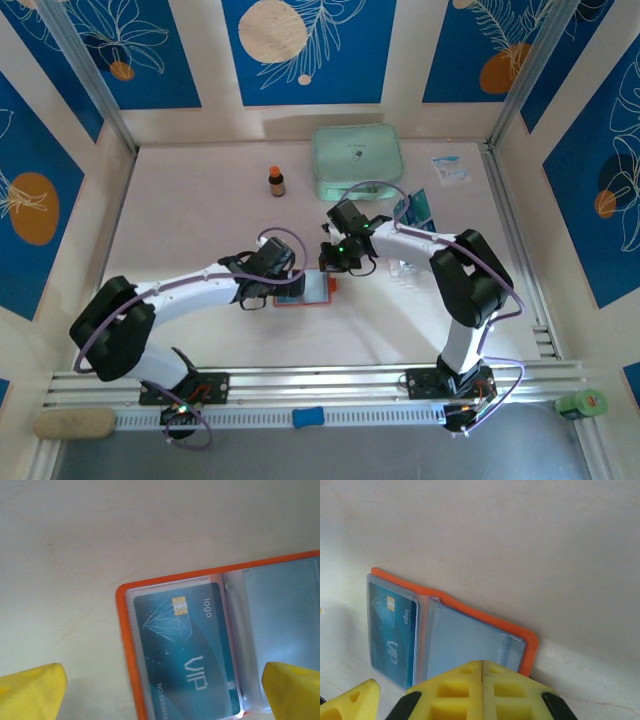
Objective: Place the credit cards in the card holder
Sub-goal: Flip over the card slot on the card holder.
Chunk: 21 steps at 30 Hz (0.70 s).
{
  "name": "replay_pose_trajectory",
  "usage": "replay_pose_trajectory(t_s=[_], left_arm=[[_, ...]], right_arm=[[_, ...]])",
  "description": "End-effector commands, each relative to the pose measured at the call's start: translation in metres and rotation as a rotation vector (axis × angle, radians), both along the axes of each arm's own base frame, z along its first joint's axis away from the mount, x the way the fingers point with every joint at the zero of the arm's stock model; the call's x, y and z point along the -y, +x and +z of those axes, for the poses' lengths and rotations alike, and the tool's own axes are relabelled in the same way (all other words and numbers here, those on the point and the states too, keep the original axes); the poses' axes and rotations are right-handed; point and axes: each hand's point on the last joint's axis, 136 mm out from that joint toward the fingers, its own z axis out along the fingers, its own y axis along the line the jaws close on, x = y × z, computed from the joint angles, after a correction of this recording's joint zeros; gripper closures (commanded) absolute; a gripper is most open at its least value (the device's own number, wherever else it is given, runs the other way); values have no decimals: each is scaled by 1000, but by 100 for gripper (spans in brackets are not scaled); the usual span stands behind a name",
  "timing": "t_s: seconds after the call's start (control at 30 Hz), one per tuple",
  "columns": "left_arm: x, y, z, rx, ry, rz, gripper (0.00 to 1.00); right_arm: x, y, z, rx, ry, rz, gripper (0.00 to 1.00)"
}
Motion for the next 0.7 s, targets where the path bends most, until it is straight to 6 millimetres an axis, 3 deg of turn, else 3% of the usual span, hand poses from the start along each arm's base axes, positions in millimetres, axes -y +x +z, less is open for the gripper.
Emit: replay_pose_trajectory(t_s=[0.0, 0.67], left_arm=[[10, 3, 5, 6, -23, -2, 0], [10, -1, -9, -13, 1, -12, 0]], right_arm=[[-7, -4, -1, -15, 11, 28, 100], [-23, -16, -30, -90, 18, 53, 100]])
